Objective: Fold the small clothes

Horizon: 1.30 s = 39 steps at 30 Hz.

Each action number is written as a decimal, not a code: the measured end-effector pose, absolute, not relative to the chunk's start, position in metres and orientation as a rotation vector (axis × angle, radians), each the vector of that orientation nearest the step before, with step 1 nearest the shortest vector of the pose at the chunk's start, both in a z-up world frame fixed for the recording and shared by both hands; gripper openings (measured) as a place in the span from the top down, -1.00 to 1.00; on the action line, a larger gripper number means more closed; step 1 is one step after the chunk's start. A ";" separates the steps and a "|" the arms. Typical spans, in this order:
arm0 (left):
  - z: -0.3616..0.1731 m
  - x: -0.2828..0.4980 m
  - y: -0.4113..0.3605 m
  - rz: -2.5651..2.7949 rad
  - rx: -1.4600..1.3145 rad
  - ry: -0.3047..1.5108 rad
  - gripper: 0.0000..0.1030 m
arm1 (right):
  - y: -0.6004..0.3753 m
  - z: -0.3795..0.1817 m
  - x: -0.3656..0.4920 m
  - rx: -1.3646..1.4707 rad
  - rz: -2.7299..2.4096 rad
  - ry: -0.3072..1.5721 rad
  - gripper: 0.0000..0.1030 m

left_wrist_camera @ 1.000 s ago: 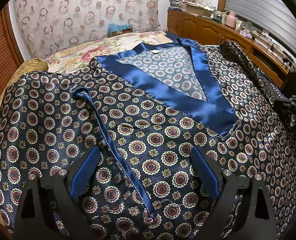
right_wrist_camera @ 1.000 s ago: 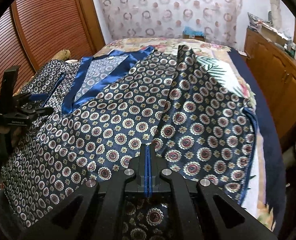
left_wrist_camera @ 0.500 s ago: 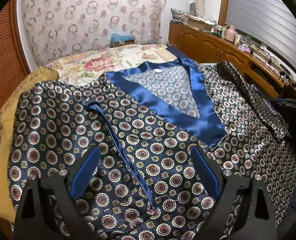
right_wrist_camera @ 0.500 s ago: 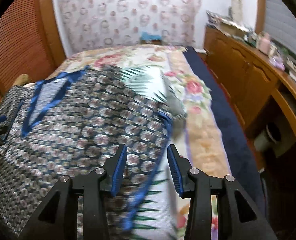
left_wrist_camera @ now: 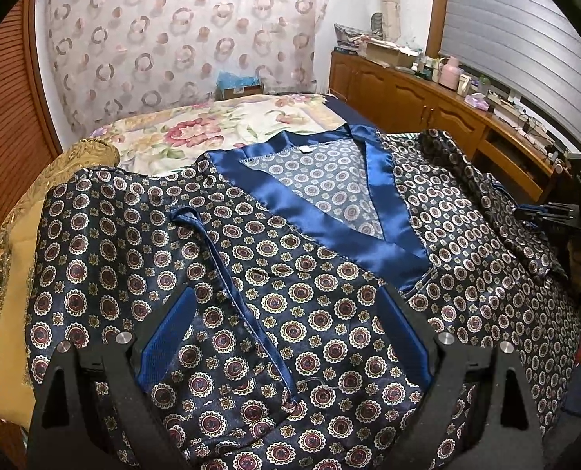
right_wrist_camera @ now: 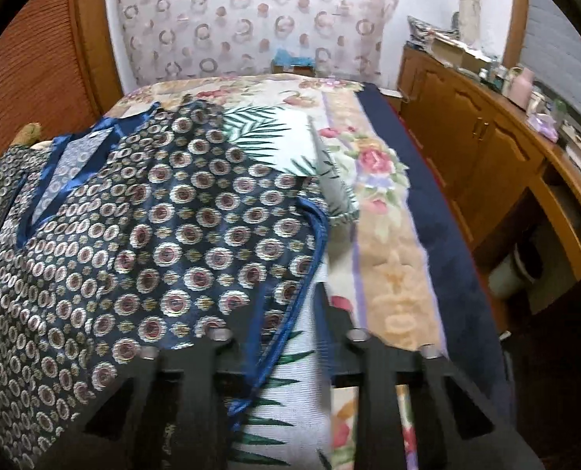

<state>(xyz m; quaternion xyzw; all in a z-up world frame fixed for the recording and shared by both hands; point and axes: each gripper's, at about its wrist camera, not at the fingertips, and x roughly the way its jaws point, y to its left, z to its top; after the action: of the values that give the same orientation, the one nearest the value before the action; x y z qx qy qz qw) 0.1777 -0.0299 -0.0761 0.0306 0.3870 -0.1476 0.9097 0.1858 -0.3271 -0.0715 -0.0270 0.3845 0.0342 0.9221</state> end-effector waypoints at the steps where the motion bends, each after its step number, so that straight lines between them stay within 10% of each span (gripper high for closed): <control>1: -0.077 0.177 -0.030 -0.304 0.062 0.799 -0.81 | -0.325 -0.071 0.186 -0.064 0.072 0.789 0.75; 27: -0.067 0.167 0.008 -0.242 0.012 0.759 -0.81 | -0.207 -0.013 0.171 -0.087 0.485 0.653 0.97; 35: -0.067 0.167 0.013 -0.232 0.013 0.757 -0.81 | -0.218 -0.010 0.191 -0.078 0.424 0.675 0.19; 39: -0.066 0.168 0.015 -0.225 0.011 0.755 -0.81 | -0.233 -0.010 0.194 -0.104 0.353 0.669 0.17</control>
<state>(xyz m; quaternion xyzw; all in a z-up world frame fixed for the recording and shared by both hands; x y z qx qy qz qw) 0.1685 0.0148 -0.0664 0.0054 0.3676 -0.1098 0.9235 0.1938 -0.2330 -0.0098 -0.0507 0.3267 0.1721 0.9280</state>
